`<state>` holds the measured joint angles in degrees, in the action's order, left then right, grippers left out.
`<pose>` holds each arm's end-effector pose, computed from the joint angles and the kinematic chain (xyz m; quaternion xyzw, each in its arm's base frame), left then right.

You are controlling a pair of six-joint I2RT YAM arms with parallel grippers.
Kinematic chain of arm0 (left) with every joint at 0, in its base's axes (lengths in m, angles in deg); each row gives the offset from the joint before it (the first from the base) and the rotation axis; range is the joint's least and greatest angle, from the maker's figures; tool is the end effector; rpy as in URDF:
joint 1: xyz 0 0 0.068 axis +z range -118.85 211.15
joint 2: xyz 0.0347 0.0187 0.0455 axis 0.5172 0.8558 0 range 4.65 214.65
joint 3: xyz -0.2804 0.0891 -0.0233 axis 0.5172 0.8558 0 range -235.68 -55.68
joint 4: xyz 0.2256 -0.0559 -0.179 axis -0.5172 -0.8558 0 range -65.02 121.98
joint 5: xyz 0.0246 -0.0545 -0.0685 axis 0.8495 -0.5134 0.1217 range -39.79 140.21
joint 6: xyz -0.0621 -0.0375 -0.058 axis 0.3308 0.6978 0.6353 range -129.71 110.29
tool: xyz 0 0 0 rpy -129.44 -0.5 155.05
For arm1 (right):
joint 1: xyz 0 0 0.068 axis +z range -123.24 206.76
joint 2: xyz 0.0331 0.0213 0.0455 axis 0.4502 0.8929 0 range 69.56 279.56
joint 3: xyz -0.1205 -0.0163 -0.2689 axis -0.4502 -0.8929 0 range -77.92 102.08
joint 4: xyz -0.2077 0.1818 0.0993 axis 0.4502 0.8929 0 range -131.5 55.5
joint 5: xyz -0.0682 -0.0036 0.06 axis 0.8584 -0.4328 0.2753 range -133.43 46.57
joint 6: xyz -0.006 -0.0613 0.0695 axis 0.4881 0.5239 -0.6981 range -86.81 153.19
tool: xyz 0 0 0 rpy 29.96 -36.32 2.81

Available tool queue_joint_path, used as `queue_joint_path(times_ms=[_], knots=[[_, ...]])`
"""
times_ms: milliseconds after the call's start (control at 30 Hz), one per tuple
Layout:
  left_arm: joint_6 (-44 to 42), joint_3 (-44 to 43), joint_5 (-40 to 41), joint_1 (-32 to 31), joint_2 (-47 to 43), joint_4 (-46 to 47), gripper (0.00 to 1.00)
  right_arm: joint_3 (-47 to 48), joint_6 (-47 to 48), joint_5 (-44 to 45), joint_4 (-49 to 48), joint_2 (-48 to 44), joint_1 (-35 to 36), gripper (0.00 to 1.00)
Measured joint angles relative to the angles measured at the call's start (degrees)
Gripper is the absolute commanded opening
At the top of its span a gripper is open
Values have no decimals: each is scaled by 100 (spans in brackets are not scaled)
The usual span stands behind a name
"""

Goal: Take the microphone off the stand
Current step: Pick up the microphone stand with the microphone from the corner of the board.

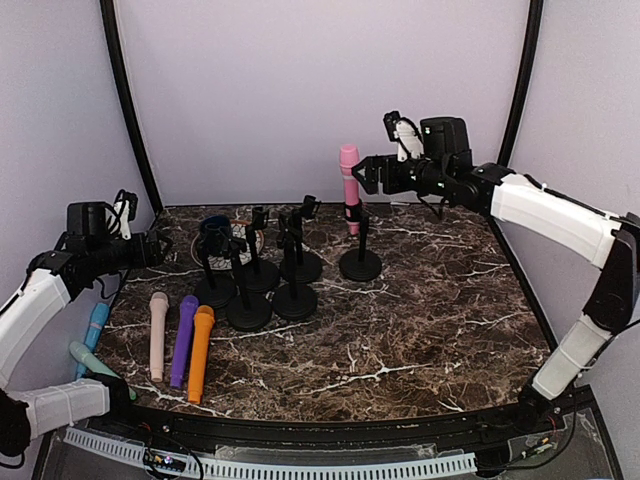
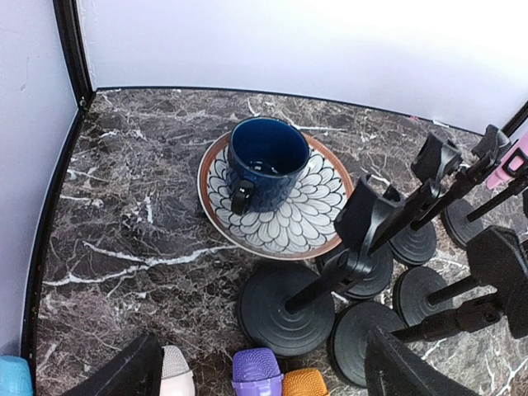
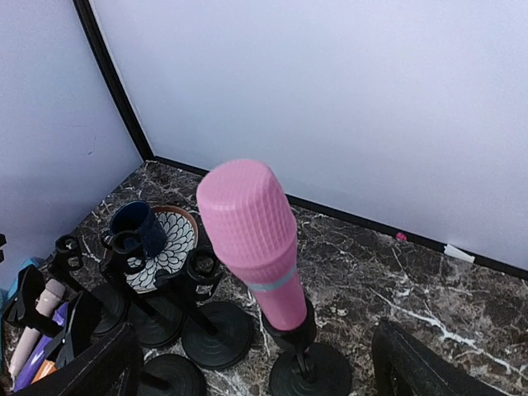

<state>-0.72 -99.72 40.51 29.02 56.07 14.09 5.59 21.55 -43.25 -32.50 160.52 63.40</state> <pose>0.2659 -0.0239 0.2948 -0.0052 0.8428 -0.1227 0.5240 0.3693 0.2744 0.3791 -0.1724 0.7822 0.2437 0.5468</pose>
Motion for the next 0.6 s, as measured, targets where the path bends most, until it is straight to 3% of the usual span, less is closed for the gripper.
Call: queue_joint_path(times_ms=[133, 367, 600], knots=[[-103, 85, 2, 0, 107, 39, 86, 1014, 376, -120, 68, 748, -33, 93], [-269, 85, 15, 0, 114, 160, 86, 1869, 730, -114, 138, 1576, -33, 82], [-378, 85, 57, 0, 114, 164, 85, 2199, 968, -105, 177, 2164, -33, 49]])
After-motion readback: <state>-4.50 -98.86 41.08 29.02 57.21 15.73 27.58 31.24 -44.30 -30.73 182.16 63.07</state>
